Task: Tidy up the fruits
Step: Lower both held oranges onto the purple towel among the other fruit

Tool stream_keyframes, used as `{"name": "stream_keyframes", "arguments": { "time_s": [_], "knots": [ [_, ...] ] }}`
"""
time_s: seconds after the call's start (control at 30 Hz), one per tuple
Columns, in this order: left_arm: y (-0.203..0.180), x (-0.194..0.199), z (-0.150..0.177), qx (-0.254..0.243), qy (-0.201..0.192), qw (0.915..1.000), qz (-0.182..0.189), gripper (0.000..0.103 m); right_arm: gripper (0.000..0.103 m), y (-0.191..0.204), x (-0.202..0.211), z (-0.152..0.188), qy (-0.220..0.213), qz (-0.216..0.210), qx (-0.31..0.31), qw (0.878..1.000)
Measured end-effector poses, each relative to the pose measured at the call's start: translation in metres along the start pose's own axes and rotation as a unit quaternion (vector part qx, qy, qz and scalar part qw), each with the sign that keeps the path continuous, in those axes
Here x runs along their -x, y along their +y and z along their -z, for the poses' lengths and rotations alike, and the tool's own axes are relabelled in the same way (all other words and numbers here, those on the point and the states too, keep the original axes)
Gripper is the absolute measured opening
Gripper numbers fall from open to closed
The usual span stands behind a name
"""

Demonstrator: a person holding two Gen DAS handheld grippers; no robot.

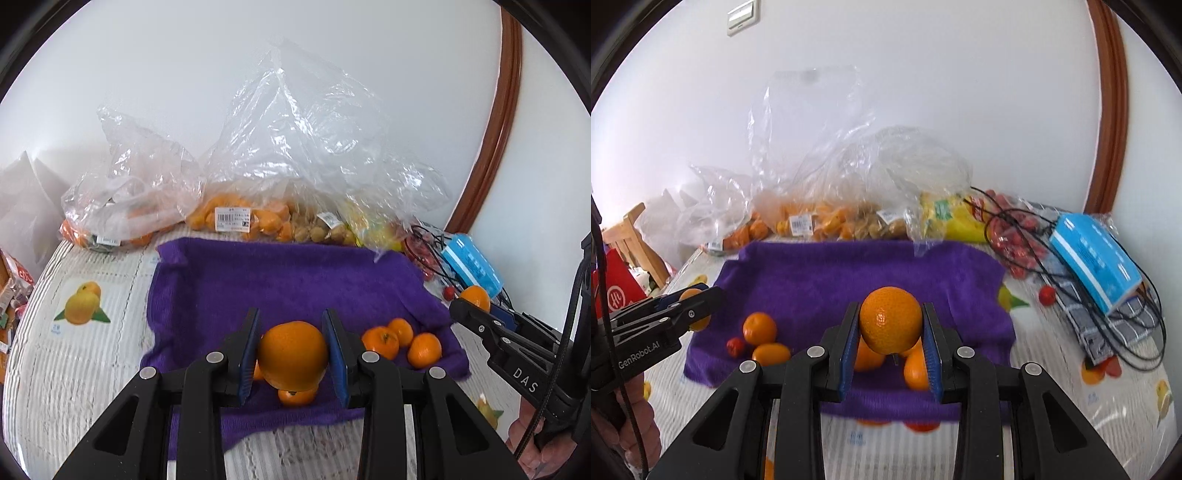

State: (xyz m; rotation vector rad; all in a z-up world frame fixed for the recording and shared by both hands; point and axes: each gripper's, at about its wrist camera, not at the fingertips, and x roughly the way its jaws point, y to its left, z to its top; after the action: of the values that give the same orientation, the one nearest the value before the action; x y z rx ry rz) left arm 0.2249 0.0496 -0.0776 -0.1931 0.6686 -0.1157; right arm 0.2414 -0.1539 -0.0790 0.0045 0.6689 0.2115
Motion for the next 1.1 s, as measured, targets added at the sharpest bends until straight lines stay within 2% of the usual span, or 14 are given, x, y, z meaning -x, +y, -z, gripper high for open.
{"name": "stream_keyframes", "arguments": {
  "time_s": [0.2, 0.37, 0.77, 1.1],
  "knots": [
    [0.010, -0.017, -0.001, 0.009, -0.005, 0.9999, -0.006, 0.032, 0.032, 0.001, -0.016, -0.010, -0.007, -0.008, -0.005, 1.000],
    [0.022, -0.033, 0.011, 0.019, 0.020, 0.9996, -0.012, 0.032, 0.032, -0.002, -0.034, 0.001, 0.000, -0.014, -0.010, 1.000],
    [0.030, -0.039, 0.015, 0.034, 0.017, 0.9991, -0.019, 0.032, 0.032, -0.008, -0.046, 0.010, 0.012, -0.028, -0.021, 0.999],
    [0.034, -0.037, 0.013, 0.037, 0.010, 0.9990, -0.021, 0.032, 0.032, -0.019, -0.043, 0.007, 0.006, -0.030, -0.036, 0.999]
  ]
}}
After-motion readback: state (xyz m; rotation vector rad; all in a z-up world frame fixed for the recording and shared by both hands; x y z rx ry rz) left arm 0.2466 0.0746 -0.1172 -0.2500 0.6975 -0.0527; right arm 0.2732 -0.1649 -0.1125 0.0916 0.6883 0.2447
